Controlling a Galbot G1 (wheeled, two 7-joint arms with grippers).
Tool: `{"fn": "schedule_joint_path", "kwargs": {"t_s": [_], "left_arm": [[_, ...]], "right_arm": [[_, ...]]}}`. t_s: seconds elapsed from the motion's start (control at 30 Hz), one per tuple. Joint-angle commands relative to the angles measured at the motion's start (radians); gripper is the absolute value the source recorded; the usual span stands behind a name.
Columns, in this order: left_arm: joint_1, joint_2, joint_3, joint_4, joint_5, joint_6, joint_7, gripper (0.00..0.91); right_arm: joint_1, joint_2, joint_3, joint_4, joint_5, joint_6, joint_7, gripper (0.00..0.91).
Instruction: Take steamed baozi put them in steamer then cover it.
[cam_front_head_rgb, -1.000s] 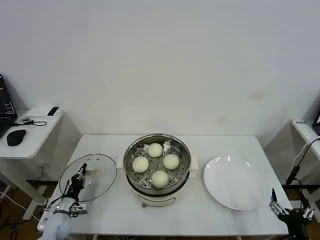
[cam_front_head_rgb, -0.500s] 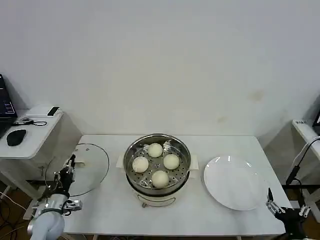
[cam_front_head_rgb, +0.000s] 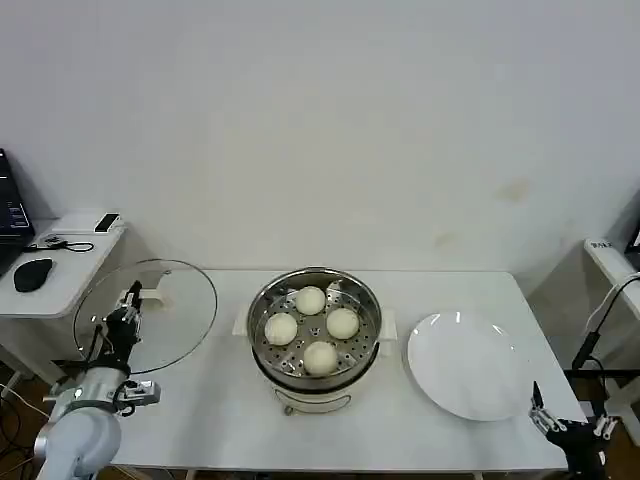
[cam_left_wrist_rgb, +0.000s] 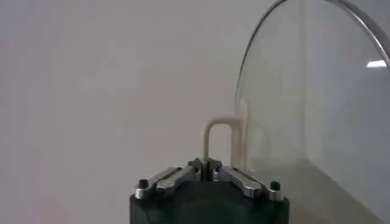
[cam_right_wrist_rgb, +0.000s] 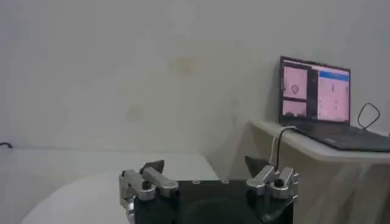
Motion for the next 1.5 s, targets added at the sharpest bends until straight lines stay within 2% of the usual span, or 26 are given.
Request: {"fn": "schedule_joint_path", "kwargs": {"t_s": [0.03,0.27,0.47,0.77,1.0,1.2,1.5], "left_arm": [[-0.028,0.001,0.134,-0.168,0.01,0.116,0.088,0.0],[-0.074,-0.067,0.309,-0.202,0.116,0.169,0.149,0.0],[-0.106,-0.14,0.387,-0.162,0.172,0.192,0.175,0.0],[-0.137,-0.295,0.449,-0.111,0.286,0.213,0.222,0.0],[-0.137,-0.375,0.462,-0.099,0.364,0.216,0.24,0.0],[-0.142,-0.421,0.463,-0.078,0.408,0.215,0.243,0.0],[-0.154,-0.442,0.491,-0.062,0.432,0.219,0.261,0.0]], "right_arm": [[-0.014,0.005,-0.014,-0.01,-0.039,0.037,0.001,0.907],[-0.029,0.01,-0.04,-0.025,-0.119,0.081,0.007,0.907],[-0.004,0.004,-0.083,-0.037,-0.151,0.077,0.005,0.907],[0.018,0.015,-0.153,-0.037,-0.221,0.058,0.016,0.907],[0.03,0.016,-0.189,-0.048,-0.249,0.053,0.018,0.907],[0.041,0.019,-0.218,-0.067,-0.269,0.051,0.02,0.907],[0.046,0.032,-0.239,-0.086,-0.299,0.055,0.021,0.907]]}}
